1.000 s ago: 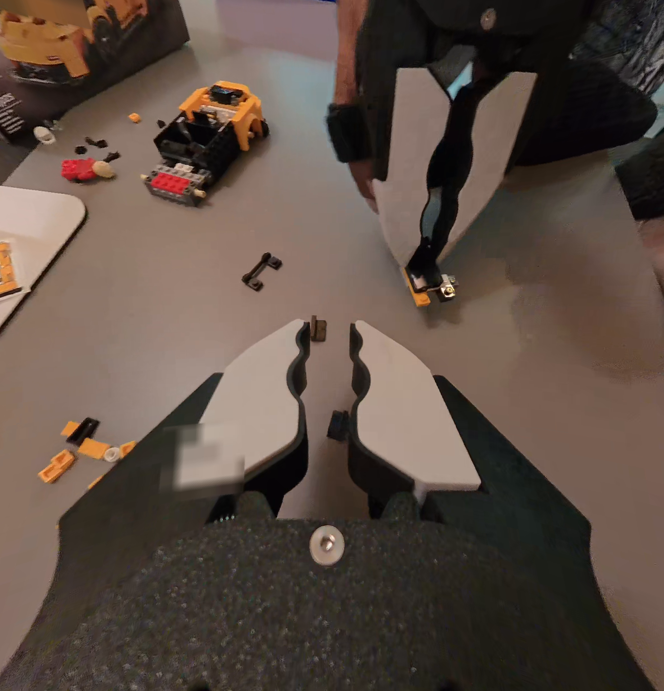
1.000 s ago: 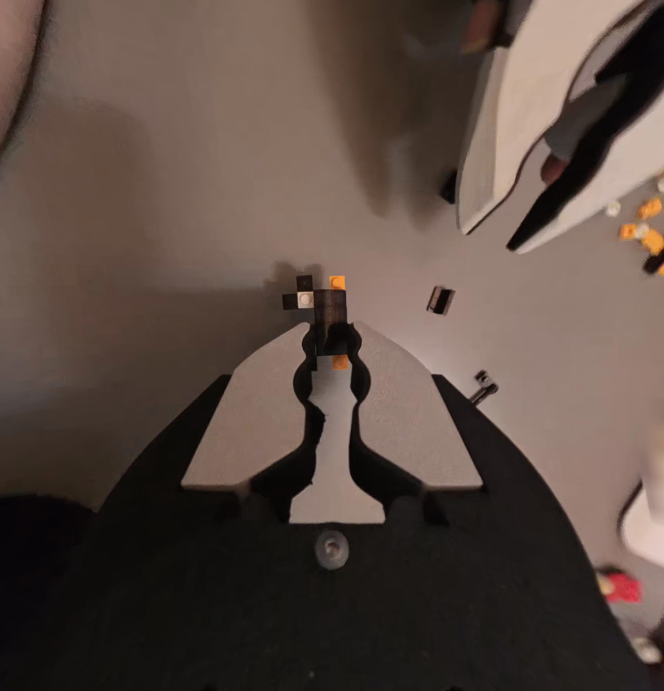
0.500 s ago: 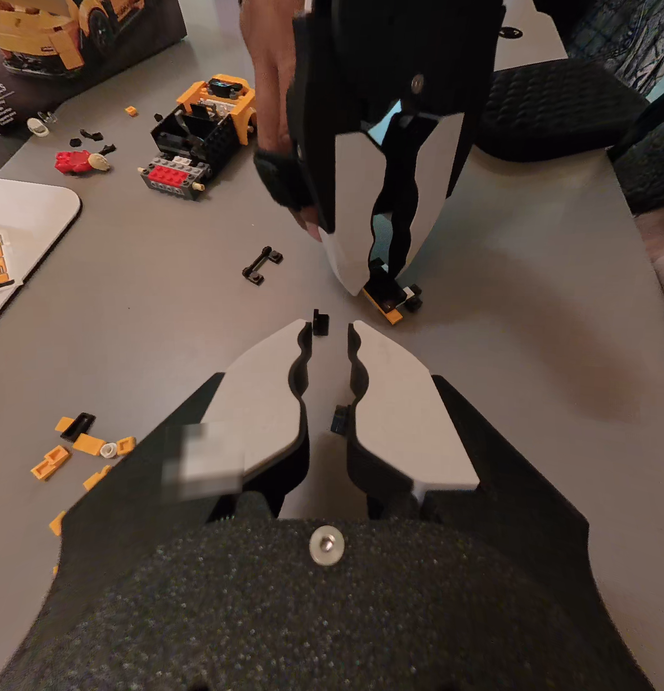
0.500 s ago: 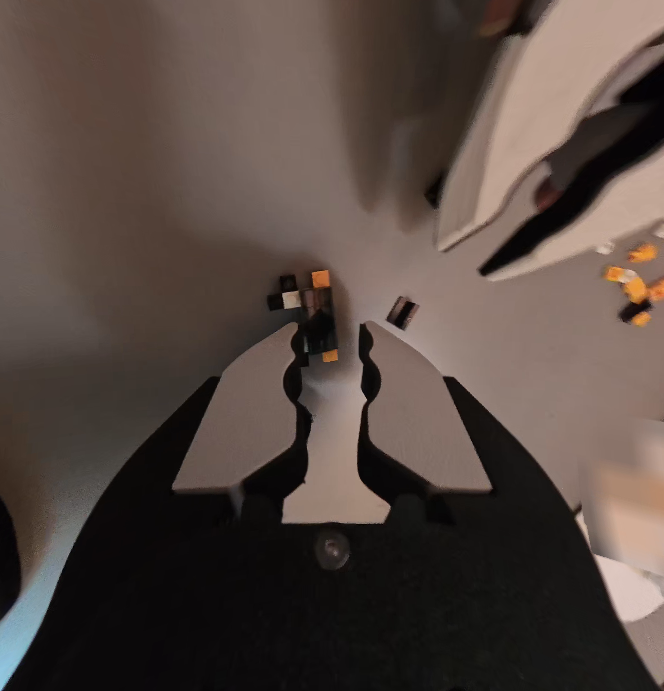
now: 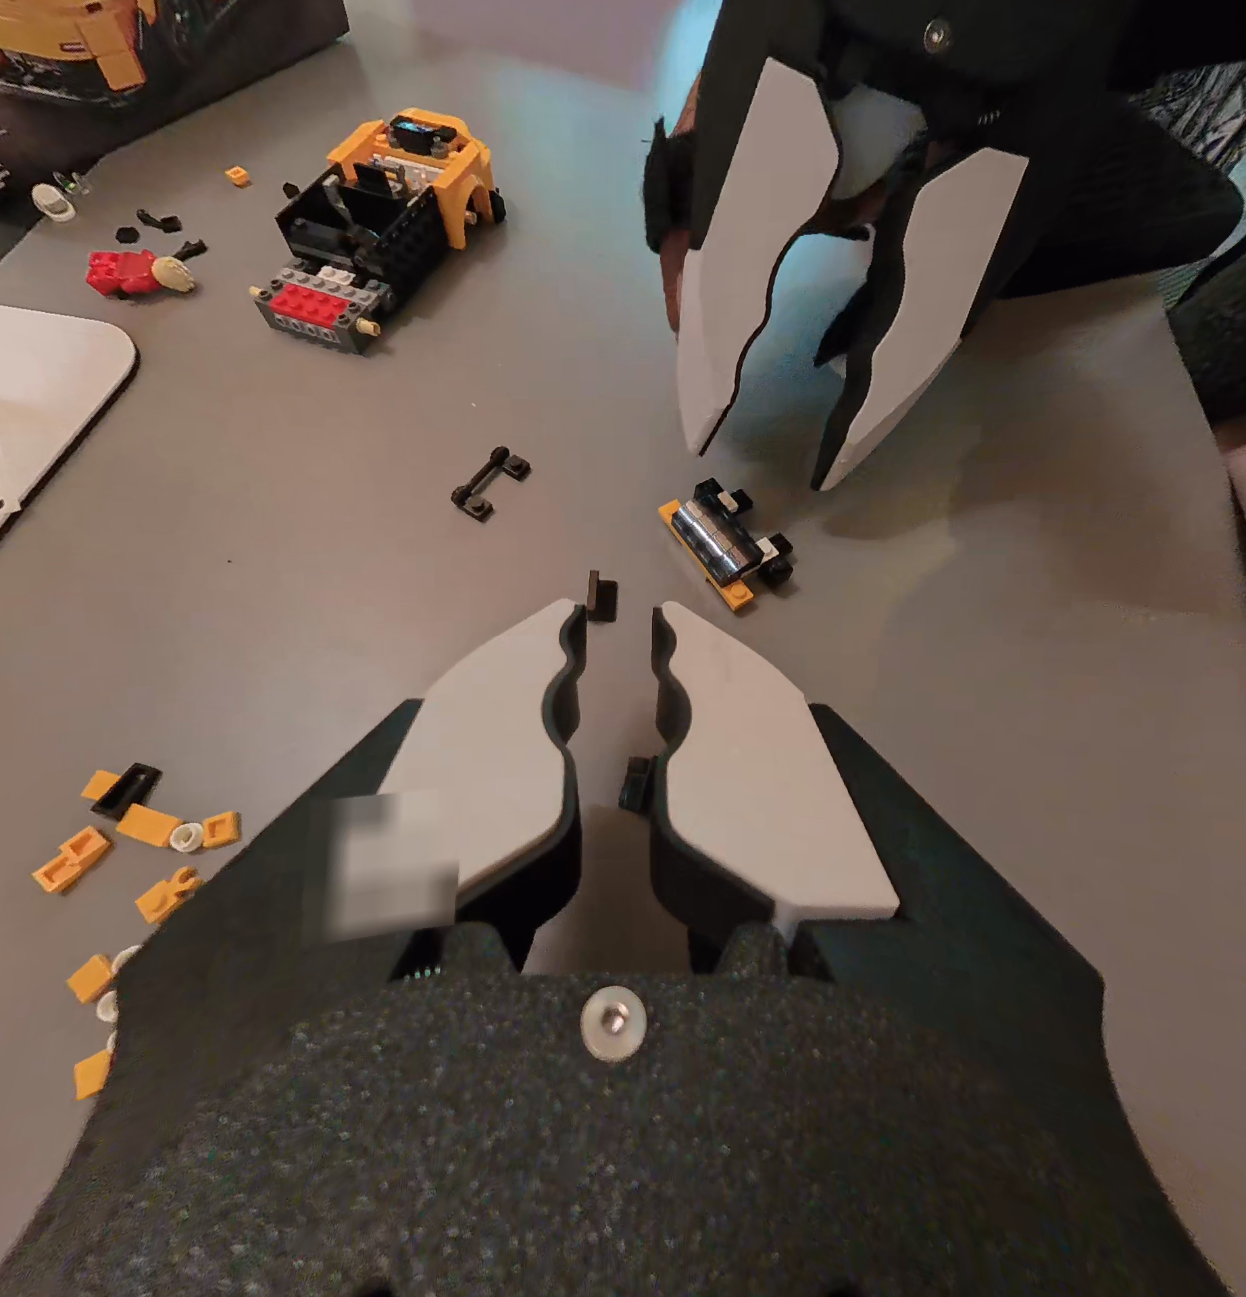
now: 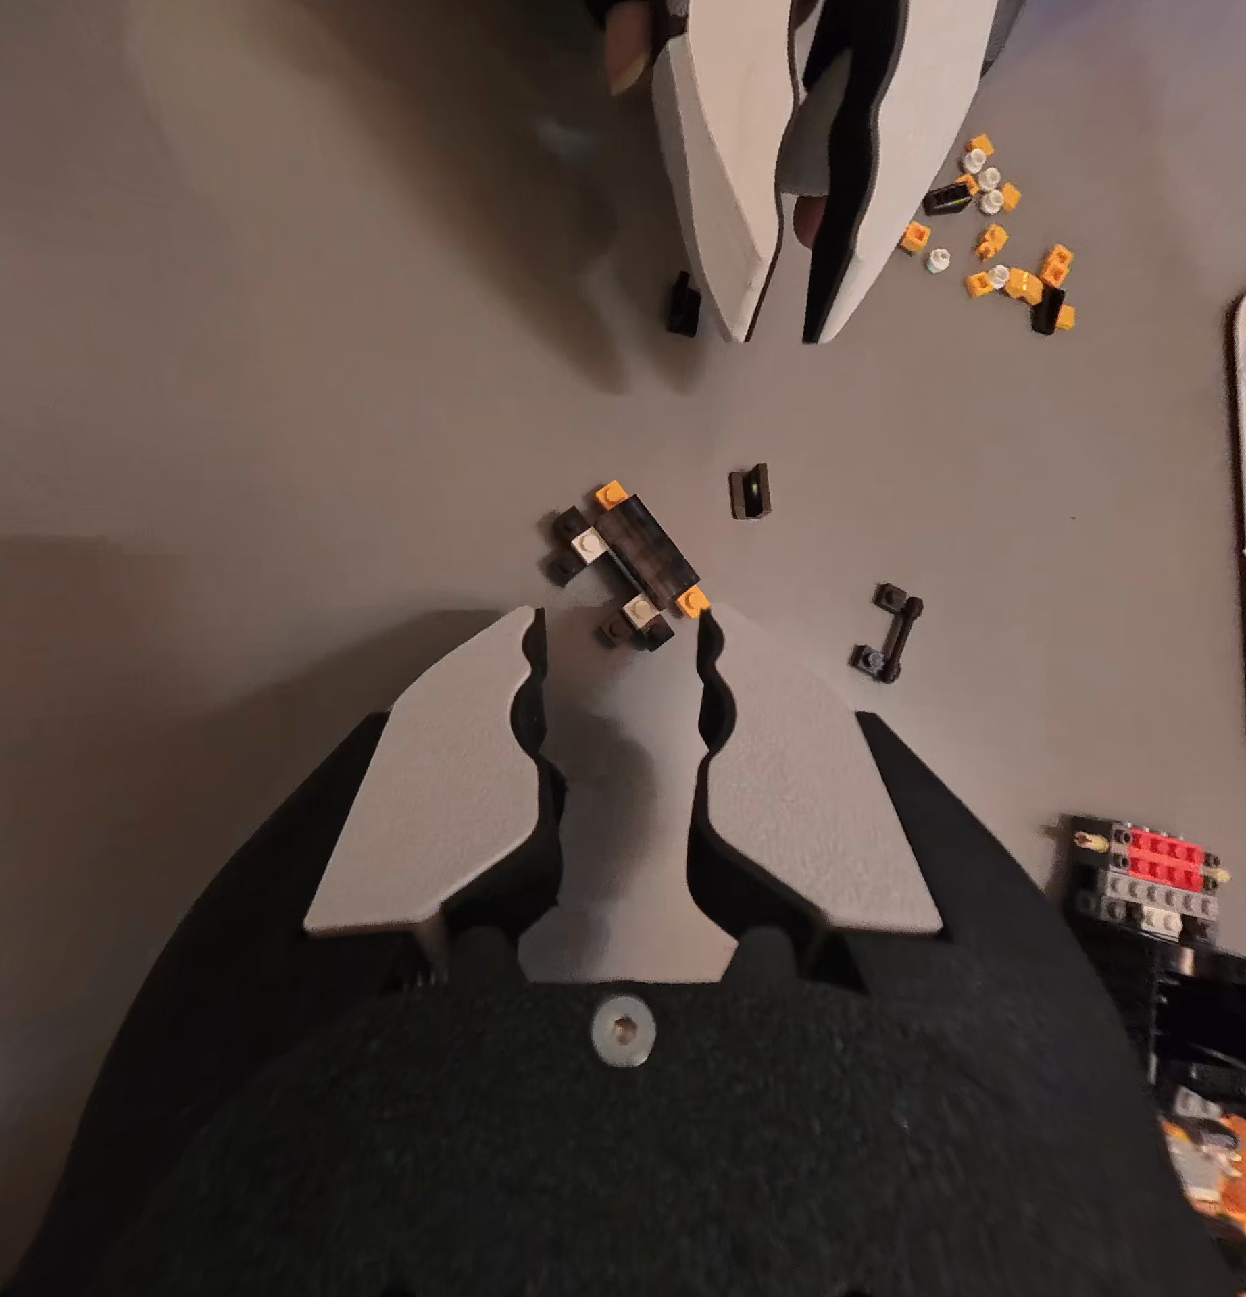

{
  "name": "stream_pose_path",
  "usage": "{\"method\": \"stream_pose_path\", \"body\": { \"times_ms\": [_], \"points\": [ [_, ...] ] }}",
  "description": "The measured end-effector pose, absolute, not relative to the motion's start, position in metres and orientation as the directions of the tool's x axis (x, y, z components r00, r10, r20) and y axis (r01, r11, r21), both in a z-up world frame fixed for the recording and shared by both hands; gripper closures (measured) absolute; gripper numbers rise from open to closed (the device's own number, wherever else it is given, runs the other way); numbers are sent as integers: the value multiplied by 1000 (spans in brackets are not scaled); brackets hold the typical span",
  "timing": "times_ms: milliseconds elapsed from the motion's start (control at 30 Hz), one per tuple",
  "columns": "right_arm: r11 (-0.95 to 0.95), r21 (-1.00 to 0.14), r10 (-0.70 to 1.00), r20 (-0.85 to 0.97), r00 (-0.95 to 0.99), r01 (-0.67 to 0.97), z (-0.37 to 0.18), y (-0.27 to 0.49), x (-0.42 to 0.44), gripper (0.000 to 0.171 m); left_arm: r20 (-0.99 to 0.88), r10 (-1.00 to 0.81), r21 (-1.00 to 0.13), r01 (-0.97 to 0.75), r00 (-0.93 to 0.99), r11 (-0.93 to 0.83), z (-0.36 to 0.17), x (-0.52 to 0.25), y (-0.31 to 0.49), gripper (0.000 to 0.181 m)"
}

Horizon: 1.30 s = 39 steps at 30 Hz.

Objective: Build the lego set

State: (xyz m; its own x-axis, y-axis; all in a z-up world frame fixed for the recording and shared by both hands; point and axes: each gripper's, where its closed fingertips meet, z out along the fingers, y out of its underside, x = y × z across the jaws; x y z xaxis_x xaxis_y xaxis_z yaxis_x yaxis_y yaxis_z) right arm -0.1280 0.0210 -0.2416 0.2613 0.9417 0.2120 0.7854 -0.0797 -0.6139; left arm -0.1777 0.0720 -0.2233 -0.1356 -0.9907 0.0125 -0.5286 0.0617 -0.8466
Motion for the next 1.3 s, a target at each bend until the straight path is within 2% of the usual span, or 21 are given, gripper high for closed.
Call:
{"method": "stream_pose_path", "body": {
  "times_ms": [33, 200, 333, 633, 900, 1067, 1167, 1300],
  "points": [
    [-71, -619, 940, 221, 260, 782, -242, 22, -128, 130, 10, -991, -845, -531, -134, 63, -224, -178, 73, 165],
    [-8, -617, 959, 219, 181, 787, -242, 30, -126, 131, 18, -993, -841, -540, -113, 46, -226, -183, 80, 164],
    [46, -636, 976, 191, 100, 770, -237, 40, -128, 138, 25, -994, -834, -550, -106, 38, -230, -184, 83, 165],
    [103, -566, 994, 80, -70, 818, -241, 42, -133, 145, 28, -994, -830, -557, -105, 35, -232, -186, 84, 165],
    [122, -545, 993, 58, -107, 830, -251, 36, -144, 145, 39, -993, -822, -569, -111, 31, -236, -187, 84, 165],
    [141, -537, 990, 53, -134, 832, -253, 33, -144, 155, 46, -992, -820, -571, -115, 28, -238, -187, 84, 165],
    [220, -491, 975, 74, -211, 843, -253, 33, -144, 155, 53, -991, -820, -572, -119, 25, -238, -187, 82, 166],
    [323, -349, 945, 169, -280, 880, -249, 49, -144, 150, 54, -990, -817, -576, -133, 33, -239, -186, 79, 166]
  ]
}}
